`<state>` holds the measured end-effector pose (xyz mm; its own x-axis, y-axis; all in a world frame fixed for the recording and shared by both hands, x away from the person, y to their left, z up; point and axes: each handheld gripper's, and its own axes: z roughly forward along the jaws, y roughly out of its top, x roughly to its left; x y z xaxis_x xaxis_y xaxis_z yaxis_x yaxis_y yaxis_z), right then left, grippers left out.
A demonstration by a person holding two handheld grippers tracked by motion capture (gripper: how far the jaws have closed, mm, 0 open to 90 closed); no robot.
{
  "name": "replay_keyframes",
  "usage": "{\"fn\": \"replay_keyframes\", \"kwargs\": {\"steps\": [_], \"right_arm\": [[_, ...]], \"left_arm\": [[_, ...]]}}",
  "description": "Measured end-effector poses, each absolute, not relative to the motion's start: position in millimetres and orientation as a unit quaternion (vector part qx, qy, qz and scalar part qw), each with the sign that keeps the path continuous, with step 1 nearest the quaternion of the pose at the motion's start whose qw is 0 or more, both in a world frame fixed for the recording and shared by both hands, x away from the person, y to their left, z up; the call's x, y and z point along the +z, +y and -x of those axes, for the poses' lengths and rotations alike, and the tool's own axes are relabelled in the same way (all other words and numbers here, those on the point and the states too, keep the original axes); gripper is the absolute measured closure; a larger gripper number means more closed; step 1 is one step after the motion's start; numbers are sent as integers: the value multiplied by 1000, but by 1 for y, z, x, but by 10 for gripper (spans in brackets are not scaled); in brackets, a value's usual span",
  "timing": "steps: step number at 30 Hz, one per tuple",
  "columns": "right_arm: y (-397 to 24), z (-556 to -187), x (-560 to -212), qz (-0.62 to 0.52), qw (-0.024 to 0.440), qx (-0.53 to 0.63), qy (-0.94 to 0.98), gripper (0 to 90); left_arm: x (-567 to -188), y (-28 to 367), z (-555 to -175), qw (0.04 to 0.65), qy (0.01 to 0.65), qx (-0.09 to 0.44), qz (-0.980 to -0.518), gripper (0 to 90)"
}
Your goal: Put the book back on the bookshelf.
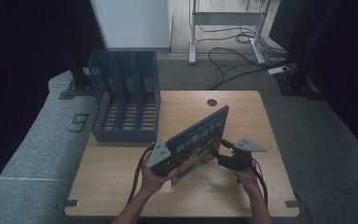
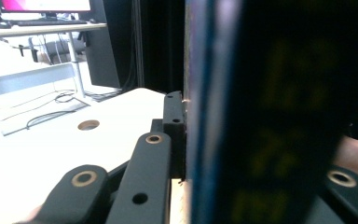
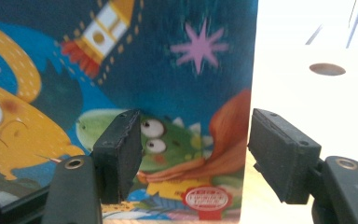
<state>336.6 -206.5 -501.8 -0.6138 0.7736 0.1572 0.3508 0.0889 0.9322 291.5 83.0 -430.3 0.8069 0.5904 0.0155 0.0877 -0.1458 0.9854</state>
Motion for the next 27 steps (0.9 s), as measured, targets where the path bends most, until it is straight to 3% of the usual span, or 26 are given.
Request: {"fn": "replay_keyframes", "kwargs": {"steps": [20,27], "right_arm": [[-176,-338,-516,-375,156,512,757,334],[-175,-339,-518,-379,150,512,756,332]], "left_arm": [[-422,93,-292,613,250,224,-716,817],[-424,92,-289,623,245,208,-713,789]]}}
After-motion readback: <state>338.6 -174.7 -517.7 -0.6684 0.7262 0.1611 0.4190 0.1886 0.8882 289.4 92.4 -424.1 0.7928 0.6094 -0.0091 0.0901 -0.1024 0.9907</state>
